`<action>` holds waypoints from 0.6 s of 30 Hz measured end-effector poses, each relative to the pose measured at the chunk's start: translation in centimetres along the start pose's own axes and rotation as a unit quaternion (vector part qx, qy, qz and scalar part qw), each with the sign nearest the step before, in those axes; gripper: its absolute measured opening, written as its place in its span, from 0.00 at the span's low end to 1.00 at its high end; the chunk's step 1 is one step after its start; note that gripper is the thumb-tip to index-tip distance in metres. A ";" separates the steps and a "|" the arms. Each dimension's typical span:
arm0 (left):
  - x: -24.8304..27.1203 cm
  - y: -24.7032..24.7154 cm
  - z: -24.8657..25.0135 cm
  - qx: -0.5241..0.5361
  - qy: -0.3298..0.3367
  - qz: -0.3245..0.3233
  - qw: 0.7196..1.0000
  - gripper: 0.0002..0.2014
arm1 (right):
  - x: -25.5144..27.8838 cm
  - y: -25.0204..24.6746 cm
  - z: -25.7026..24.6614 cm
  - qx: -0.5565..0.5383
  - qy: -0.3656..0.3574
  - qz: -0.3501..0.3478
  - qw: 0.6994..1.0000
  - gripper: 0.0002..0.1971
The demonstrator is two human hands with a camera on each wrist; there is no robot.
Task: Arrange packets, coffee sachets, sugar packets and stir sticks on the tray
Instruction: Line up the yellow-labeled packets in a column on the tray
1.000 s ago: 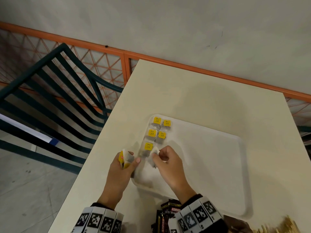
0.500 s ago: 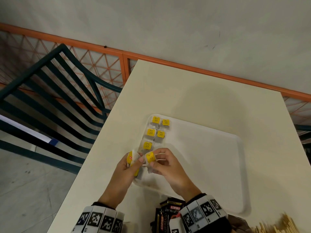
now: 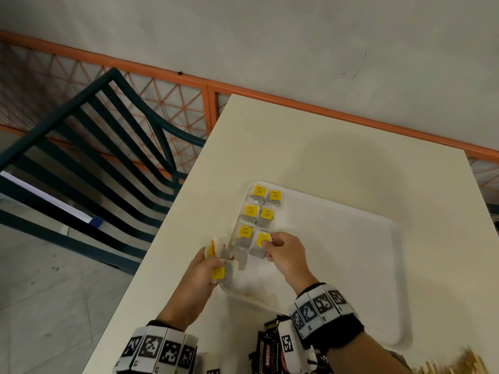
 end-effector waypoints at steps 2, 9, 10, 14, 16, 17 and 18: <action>0.1 0.0 0.0 -0.007 0.004 -0.011 1.000 0.13 | -0.4 -0.1 0.0 -0.011 -0.007 0.021 1.000 0.09; 0.6 -0.2 0.2 -0.038 0.030 -0.054 0.997 0.12 | -0.9 -0.2 -0.3 0.022 -0.052 0.074 0.996 0.16; 0.6 -0.2 0.2 -0.038 0.035 -0.055 0.997 0.12 | -0.9 -0.1 -0.3 0.025 -0.058 0.078 0.995 0.16; 0.5 -0.5 0.3 -0.032 0.045 -0.040 0.998 0.14 | 0.4 -0.3 -0.7 0.036 -0.092 0.085 0.992 0.11; 0.4 -0.7 0.2 -0.036 0.052 -0.029 0.998 0.14 | 1.6 -0.1 -1.1 0.042 -0.111 0.051 0.992 0.08; 0.4 -0.7 0.2 -0.035 0.055 -0.023 0.998 0.14 | 2.3 0.3 -1.1 0.046 -0.113 0.010 0.992 0.08; 0.3 -0.7 0.1 -0.032 0.057 -0.018 0.998 0.14 | 3.1 0.8 -1.0 0.046 -0.111 -0.039 0.992 0.09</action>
Point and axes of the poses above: each hand's wrist, its own x-axis away from the middle knuckle, its own y-axis out of the palm, z = x × y, the point moved 5 cm from there along -x, towards the middle knuckle, and after that the axes turned 12 degrees about y, right-handed, at the moved point
